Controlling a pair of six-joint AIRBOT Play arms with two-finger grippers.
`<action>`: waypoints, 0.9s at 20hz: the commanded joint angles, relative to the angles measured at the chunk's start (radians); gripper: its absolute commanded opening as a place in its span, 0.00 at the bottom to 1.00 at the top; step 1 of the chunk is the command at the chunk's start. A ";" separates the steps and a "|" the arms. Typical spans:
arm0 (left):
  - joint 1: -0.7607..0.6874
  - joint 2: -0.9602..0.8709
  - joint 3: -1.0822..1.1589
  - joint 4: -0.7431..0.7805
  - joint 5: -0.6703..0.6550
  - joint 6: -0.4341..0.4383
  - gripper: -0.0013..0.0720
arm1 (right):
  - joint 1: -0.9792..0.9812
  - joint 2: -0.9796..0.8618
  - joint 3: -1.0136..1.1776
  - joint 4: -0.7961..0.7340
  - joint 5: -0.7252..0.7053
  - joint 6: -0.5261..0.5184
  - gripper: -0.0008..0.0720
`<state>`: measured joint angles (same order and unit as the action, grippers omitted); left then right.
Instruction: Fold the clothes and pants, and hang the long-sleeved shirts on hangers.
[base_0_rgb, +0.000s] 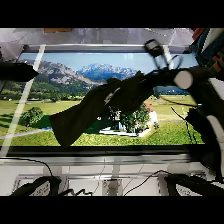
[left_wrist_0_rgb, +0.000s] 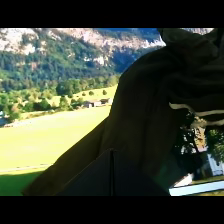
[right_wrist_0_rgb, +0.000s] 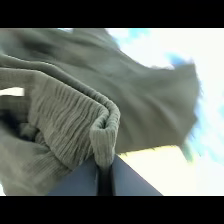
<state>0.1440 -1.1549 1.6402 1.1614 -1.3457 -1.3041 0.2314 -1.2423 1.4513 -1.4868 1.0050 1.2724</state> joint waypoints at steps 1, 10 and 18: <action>0.000 0.007 -0.005 -0.003 -0.019 -0.028 0.05 | -0.259 0.071 -0.057 0.114 0.103 0.029 0.05; 0.001 0.163 -0.280 -0.003 -0.029 -0.028 0.05 | -0.601 0.167 -0.336 0.218 0.097 -0.060 0.05; 0.035 0.500 -0.977 -0.005 0.010 -0.116 0.05 | -0.597 0.164 -0.342 0.264 0.075 -0.063 0.05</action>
<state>0.1589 -0.7620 0.8867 1.1721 -1.3689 -1.3582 -0.3603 -1.0801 1.1149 -1.2388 1.0893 1.2133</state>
